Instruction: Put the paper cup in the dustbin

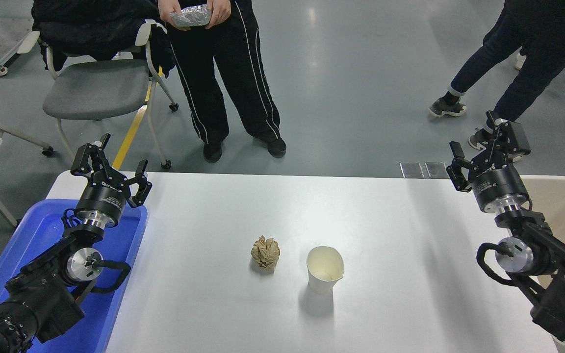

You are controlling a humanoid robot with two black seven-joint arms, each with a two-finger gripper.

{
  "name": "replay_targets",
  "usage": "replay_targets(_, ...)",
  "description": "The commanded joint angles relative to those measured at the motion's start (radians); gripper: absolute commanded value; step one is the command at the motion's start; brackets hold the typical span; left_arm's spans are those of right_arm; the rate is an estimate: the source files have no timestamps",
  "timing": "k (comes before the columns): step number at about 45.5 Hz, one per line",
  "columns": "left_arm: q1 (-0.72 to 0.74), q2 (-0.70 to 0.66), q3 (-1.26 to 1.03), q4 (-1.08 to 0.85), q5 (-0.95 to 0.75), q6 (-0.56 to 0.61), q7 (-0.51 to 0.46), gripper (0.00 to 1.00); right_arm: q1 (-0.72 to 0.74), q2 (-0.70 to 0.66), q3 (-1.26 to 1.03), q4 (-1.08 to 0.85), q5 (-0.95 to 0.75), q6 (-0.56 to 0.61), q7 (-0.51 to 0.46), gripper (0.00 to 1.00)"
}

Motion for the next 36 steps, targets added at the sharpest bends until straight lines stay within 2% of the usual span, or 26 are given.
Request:
replay_targets(1, 0.000, 0.000, 0.000, 0.000, 0.000, 0.000, 0.002, 1.00, 0.000, 0.011, 0.001, 0.000, 0.000, -0.001, 0.000, 1.00)
replay_targets(36, 0.000, 0.000, 0.000, 0.000, 0.000, 0.000, 0.000, 1.00, 0.004, -0.004, 0.009, -0.025, 0.000, 0.007, 0.006, 1.00)
